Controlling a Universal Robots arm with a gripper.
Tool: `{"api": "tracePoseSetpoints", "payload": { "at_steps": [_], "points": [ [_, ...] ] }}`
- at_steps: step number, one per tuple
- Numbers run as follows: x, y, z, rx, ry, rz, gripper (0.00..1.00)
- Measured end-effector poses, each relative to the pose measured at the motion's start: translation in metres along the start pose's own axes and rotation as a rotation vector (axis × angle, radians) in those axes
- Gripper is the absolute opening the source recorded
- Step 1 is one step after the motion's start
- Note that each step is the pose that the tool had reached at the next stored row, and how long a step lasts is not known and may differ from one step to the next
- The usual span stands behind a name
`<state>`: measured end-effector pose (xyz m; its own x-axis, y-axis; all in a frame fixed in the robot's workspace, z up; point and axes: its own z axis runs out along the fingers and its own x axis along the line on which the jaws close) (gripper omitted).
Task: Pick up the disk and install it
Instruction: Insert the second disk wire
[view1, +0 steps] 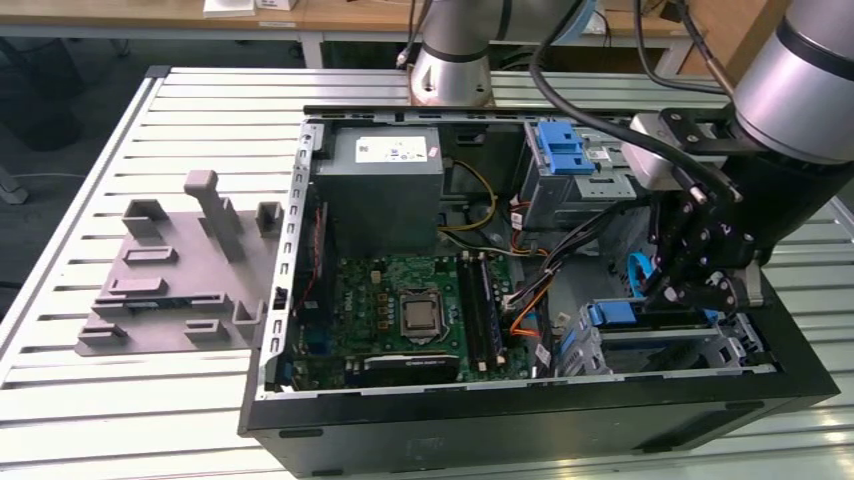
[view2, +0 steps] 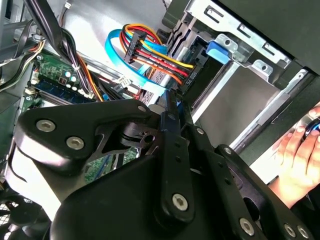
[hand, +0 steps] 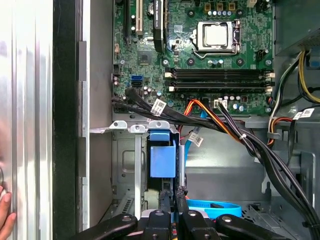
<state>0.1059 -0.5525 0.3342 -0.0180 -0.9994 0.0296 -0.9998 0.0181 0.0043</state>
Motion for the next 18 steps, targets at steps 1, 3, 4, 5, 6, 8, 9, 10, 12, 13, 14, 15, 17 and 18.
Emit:
{"api": "tracePoseSetpoints", "payload": {
  "at_steps": [1,3,4,5,6,8,9,10,12,13,14,15,17,18],
  "points": [
    [0.0000,0.0000,0.0003,0.0000,-0.0001,0.000,0.16],
    [0.0000,-0.0001,0.0009,0.0001,-0.0003,0.000,0.16],
    [0.0001,-0.0001,0.0013,0.0000,-0.0004,0.000,0.16],
    [0.0001,-0.0001,0.0017,0.0001,-0.0005,0.000,0.16],
    [0.0002,-0.0001,0.0020,0.0000,-0.0005,0.000,0.16],
    [0.0005,-0.0001,0.0028,0.0000,-0.0004,0.000,0.16],
    [0.0007,-0.0001,0.0033,0.0000,-0.0005,0.000,0.16],
    [0.0009,-0.0001,0.0039,0.0000,-0.0004,0.000,0.16],
    [0.0013,-0.0002,0.0051,0.0000,0.0001,0.000,0.16],
    [0.0015,-0.0002,0.0056,0.0000,0.0004,0.000,0.16],
    [0.0016,-0.0002,0.0057,0.0000,0.0005,0.000,0.16],
    [0.0016,-0.0002,0.0059,0.0000,0.0003,0.000,0.16],
    [0.0016,-0.0002,0.0064,0.0000,-0.0003,0.000,0.16],
    [0.0016,-0.0002,0.0064,0.0000,-0.0002,0.000,0.16]
  ]
}}
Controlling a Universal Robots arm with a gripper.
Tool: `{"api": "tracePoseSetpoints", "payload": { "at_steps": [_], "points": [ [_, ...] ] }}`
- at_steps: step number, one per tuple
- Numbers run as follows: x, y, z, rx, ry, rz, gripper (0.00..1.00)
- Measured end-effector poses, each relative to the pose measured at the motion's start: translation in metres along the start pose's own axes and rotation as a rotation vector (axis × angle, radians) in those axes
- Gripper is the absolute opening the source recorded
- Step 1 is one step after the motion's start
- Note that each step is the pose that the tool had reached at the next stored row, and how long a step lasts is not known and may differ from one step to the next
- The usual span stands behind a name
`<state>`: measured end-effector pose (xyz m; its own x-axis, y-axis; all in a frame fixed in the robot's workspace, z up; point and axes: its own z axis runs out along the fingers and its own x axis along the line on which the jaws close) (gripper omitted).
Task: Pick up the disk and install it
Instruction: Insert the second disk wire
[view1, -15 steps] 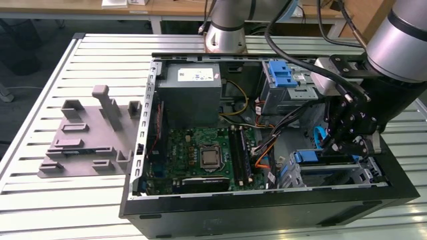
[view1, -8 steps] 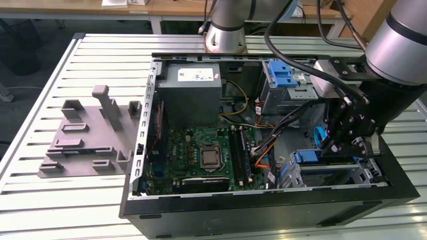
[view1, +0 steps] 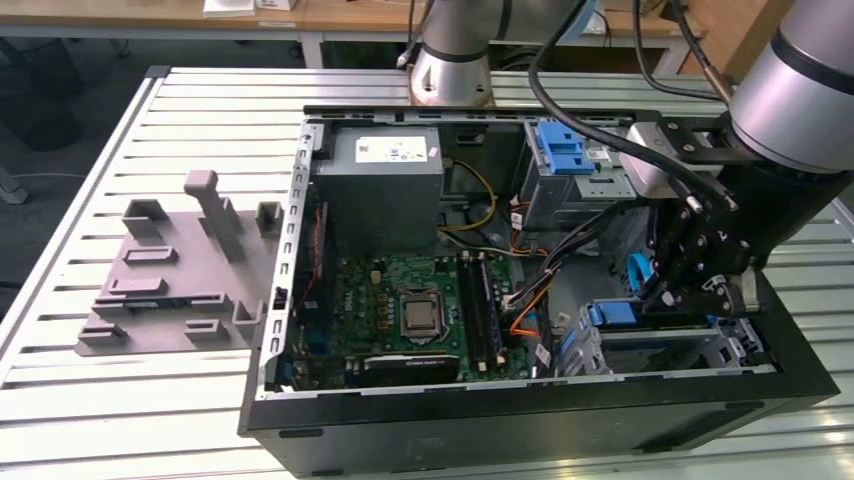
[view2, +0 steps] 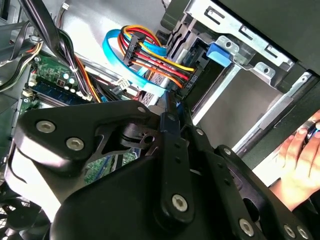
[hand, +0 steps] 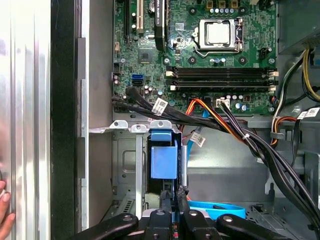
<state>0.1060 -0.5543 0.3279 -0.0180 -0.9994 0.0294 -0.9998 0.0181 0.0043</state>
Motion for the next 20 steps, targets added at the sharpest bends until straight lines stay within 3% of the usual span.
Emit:
{"api": "tracePoseSetpoints", "payload": {
  "at_steps": [4,5,6,18,20],
  "points": [
    [0.0000,0.0000,0.0007,0.0000,-0.0009,0.000,0.17],
    [0.0000,0.0000,0.0005,0.0000,-0.0009,0.000,0.23],
    [0.0001,0.0000,-0.0003,0.0000,-0.0004,0.000,0.23],
    [0.0006,0.0001,-0.0188,-0.0001,-0.0002,0.000,0.23],
    [0.0006,0.0001,-0.0191,-0.0003,-0.0005,0.000,0.23]
  ]
}}
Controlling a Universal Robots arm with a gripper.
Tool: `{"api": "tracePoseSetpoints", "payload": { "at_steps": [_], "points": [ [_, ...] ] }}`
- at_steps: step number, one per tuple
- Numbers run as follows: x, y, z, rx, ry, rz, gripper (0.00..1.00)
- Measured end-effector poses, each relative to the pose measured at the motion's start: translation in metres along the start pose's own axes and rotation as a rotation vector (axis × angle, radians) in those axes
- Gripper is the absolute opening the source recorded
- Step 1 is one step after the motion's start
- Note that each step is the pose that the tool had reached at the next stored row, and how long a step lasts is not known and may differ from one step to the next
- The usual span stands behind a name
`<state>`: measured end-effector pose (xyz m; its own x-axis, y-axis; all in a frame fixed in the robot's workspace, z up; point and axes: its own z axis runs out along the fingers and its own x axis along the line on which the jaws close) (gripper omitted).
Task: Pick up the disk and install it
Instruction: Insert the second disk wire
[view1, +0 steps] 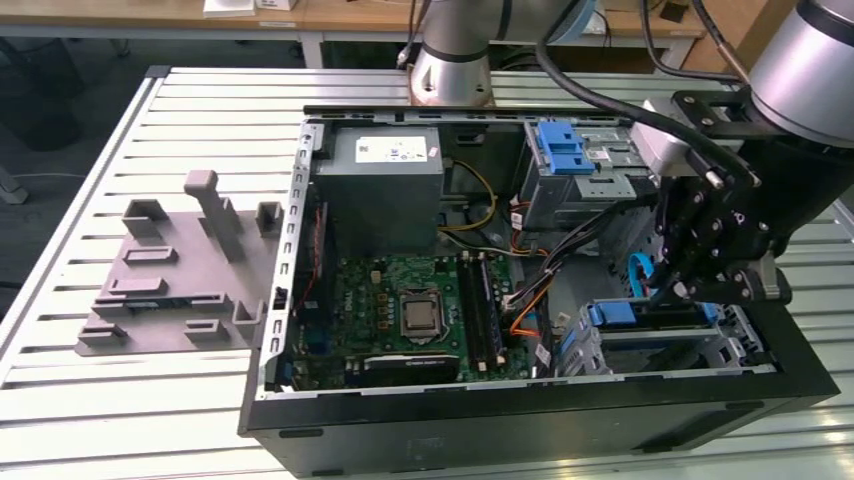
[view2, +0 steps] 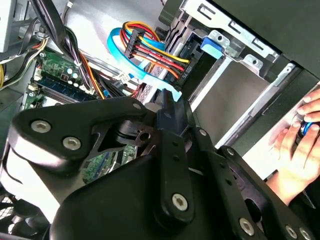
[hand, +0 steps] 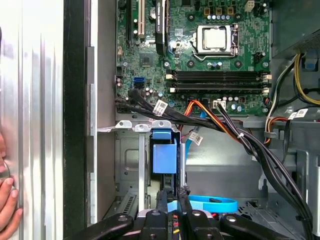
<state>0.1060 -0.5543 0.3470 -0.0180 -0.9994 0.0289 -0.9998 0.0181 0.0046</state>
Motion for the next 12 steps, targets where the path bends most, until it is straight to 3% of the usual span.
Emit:
{"api": "tracePoseSetpoints", "payload": {
  "at_steps": [4,12],
  "points": [
    [0.0000,0.0000,-0.0001,-0.0001,0.0002,0.000,0.11],
    [0.0000,0.0000,-0.0001,-0.0004,0.0002,0.000,0.11]
  ]
}}
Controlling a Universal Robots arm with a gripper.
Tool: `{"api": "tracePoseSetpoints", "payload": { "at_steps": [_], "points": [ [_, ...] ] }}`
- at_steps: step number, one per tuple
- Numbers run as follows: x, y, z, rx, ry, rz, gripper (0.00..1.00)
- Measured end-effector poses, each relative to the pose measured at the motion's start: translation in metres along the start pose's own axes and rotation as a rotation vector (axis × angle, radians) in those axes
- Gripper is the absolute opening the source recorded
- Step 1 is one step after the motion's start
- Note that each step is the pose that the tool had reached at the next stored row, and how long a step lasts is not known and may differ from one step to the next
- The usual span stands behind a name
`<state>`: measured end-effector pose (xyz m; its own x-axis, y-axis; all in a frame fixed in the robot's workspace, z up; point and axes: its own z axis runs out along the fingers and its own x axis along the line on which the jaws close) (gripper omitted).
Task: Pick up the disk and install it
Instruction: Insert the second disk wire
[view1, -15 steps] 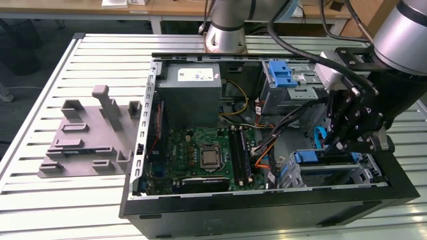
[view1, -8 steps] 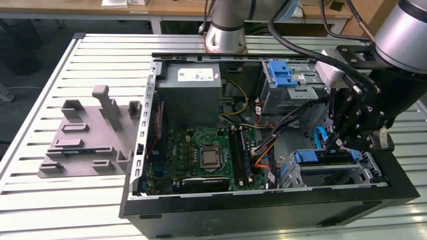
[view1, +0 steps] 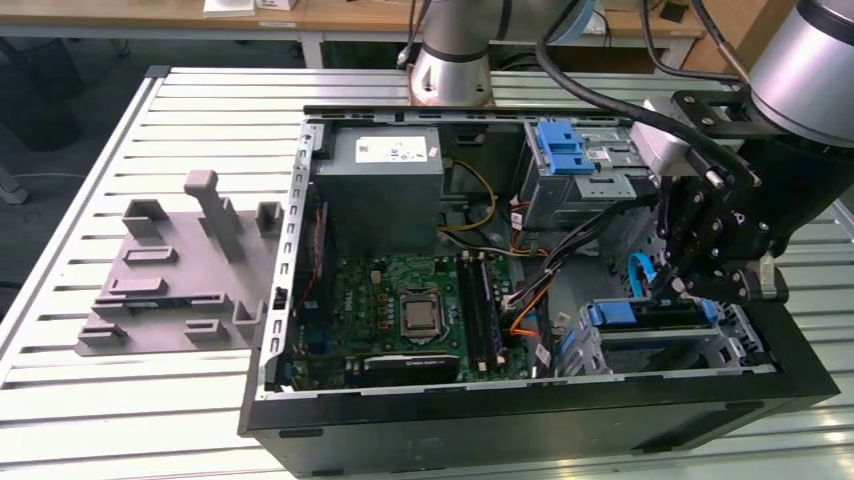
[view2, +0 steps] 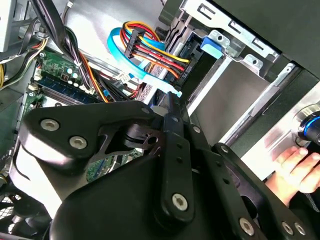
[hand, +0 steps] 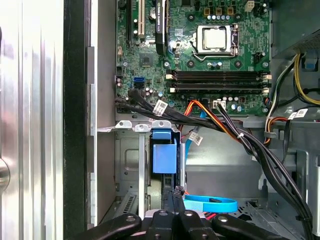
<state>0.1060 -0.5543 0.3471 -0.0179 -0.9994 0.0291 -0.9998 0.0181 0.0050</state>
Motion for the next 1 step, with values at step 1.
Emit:
{"api": "tracePoseSetpoints", "payload": {
  "at_steps": [1],
  "points": [
    [0.0000,0.0000,0.0000,0.0000,0.0001,0.000,0.11]
  ]
}}
